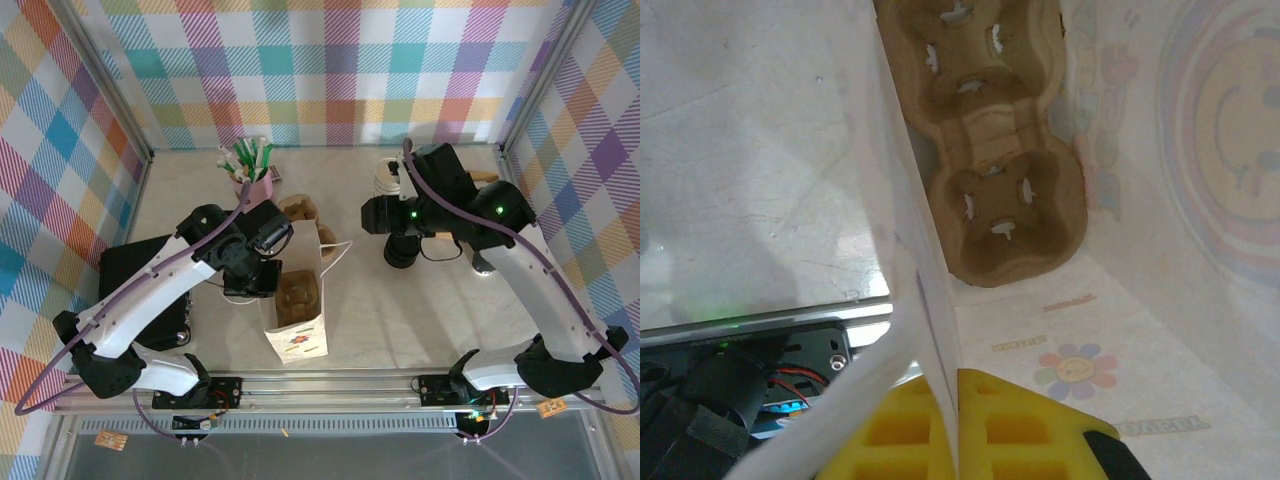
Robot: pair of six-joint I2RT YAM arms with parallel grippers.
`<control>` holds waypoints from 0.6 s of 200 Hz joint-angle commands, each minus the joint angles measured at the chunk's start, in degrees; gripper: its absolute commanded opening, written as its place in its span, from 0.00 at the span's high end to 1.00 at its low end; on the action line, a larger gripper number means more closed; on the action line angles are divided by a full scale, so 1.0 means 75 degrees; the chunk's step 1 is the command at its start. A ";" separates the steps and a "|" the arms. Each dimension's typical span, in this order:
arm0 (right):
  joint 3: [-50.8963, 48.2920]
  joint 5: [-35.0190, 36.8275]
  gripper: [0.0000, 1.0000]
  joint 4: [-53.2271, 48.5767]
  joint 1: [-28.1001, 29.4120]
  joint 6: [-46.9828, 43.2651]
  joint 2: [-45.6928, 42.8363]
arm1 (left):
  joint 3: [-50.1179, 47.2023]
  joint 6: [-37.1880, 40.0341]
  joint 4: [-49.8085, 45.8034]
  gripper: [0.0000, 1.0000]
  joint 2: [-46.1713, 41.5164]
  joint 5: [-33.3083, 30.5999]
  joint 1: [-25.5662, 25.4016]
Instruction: Pack the takeout coffee
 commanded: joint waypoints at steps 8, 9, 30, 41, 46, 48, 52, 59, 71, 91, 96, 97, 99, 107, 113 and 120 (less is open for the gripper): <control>0.0492 0.0752 0.37 -0.1174 -0.0360 0.1117 0.0323 | 0.0281 0.0601 -0.0031 0.81 -0.0232 0.0082 0.0122; 0.0505 0.0758 0.37 -0.1196 -0.0379 0.1136 0.0336 | 0.0279 0.0609 -0.0025 0.80 -0.0240 0.0090 0.0122; 0.0554 0.1107 0.37 -0.1771 -0.0474 0.1598 0.0523 | 0.0245 0.0789 0.0143 0.67 -0.0412 0.0268 0.0146; 0.0472 0.1260 0.37 -0.1992 -0.0477 0.1823 0.0537 | 0.0180 0.0836 0.0261 0.67 -0.0571 0.0388 0.0146; 0.0419 0.1315 0.37 -0.2112 -0.0491 0.1975 0.0526 | 0.0125 0.0848 0.0294 0.67 -0.0648 0.0425 0.0146; 0.0406 0.1344 0.37 -0.2156 -0.0492 0.2046 0.0525 | 0.0101 0.0848 0.0313 0.67 -0.0676 0.0436 0.0140; 0.0387 0.1405 0.37 -0.2261 -0.0492 0.2170 0.0509 | 0.0029 0.0839 0.0407 0.67 -0.0773 0.0449 0.0140; 0.0328 0.1408 0.38 -0.2371 -0.0492 0.2315 0.0454 | -0.0133 0.0824 0.0511 0.66 -0.0951 0.0462 0.0146; 0.0396 0.1337 0.38 -0.2685 -0.0490 0.2761 0.0381 | -0.0180 0.0752 0.0510 0.66 -0.1069 0.0476 0.0152; 0.0457 0.1190 0.40 -0.2973 -0.0491 0.3161 0.0221 | -0.0404 0.0675 0.0717 0.65 -0.1271 0.0811 0.0157; 0.0477 0.1219 0.40 -0.3076 -0.0492 0.3230 0.0193 | -0.0489 0.0647 0.0778 0.64 -0.1323 0.0858 0.0151; 0.0480 0.1225 0.40 -0.3096 -0.0486 0.3248 0.0189 | -0.0499 0.0638 0.0783 0.64 -0.1330 0.0859 0.0148; 0.0480 0.1239 0.40 -0.3126 -0.0485 0.3267 0.0178 | -0.0526 0.0634 0.0787 0.64 -0.1360 0.0855 0.0150; 0.0461 0.1281 0.40 -0.3205 -0.0492 0.3300 0.0125 | -0.0654 0.0588 0.0778 0.64 -0.1417 0.0800 0.0158; 0.0419 0.1334 0.40 -0.3241 -0.0491 0.3298 0.0084 | -0.0742 0.0570 0.0743 0.64 -0.1463 0.0759 0.0152; 0.0411 0.1412 0.40 -0.3276 -0.0492 0.3303 0.0060 | -0.0786 0.0568 0.0714 0.64 -0.1512 0.0747 0.0155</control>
